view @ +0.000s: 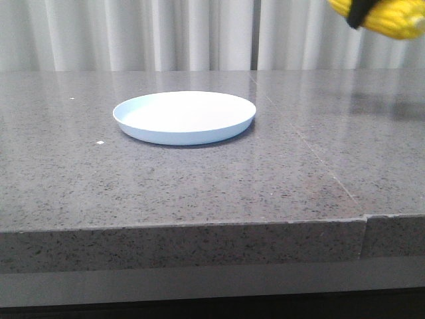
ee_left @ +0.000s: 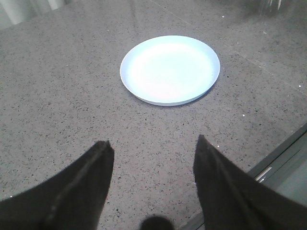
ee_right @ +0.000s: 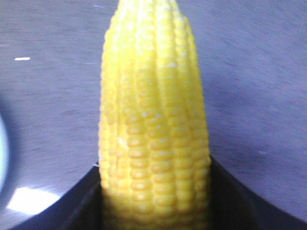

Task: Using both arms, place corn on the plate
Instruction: 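Carry the corn over the white plate and lower it onto the plate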

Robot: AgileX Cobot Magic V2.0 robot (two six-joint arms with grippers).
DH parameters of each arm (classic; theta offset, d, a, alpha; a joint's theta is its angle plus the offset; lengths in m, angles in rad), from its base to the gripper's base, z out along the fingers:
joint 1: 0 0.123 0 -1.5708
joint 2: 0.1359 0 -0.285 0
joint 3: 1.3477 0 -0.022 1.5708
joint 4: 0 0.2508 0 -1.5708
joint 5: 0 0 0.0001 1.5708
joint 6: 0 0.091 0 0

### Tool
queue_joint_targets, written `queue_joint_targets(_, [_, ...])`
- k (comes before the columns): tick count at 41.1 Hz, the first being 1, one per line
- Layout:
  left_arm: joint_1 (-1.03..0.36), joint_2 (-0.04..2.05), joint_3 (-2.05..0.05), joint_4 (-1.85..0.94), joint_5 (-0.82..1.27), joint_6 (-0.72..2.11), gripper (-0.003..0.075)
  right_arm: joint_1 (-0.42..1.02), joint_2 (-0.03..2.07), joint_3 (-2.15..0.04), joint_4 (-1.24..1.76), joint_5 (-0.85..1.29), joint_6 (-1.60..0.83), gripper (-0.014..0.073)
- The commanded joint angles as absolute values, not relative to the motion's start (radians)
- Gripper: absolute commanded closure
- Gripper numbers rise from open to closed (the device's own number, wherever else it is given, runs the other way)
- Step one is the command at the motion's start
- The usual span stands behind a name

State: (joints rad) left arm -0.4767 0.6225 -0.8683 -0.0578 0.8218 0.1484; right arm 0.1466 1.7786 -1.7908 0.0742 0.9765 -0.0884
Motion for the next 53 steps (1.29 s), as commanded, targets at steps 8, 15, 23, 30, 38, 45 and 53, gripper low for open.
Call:
queue_joint_targets(8, [-0.484, 0.628, -0.891, -0.062, 0.755, 0.135, 0.0355, 0.391, 1.687, -1.820, 0.185, 0.973, -0.096, 0.0407])
queue_joint_targets(15, [-0.484, 0.628, -0.891, -0.062, 0.755, 0.135, 0.0355, 0.491, 1.737, -1.820, 0.229, 0.914, 0.000, 0.0407])
queue_joint_targets(23, [-0.484, 0.628, -0.891, -0.062, 0.755, 0.135, 0.0355, 0.539, 1.834, -1.820, 0.235, 0.802, 0.114, 0.0407])
queue_joint_targets(30, [-0.484, 0.628, -0.891, -0.062, 0.755, 0.135, 0.0355, 0.547, 1.908, -1.820, 0.238, 0.766, 0.122, 0.0407])
queue_joint_targets(38, [-0.484, 0.628, -0.891, -0.062, 0.755, 0.135, 0.0355, 0.547, 1.949, -1.820, 0.238, 0.718, 0.137, 0.0289])
queue_joint_targets(45, [-0.484, 0.628, -0.891, -0.062, 0.755, 0.135, 0.0355, 0.547, 1.971, -1.820, 0.234, 0.706, 0.137, 0.0179])
queue_joint_targets(53, [-0.484, 0.628, -0.891, -0.062, 0.755, 0.135, 0.0355, 0.547, 1.991, -1.820, 0.234, 0.707, 0.137, 0.0083])
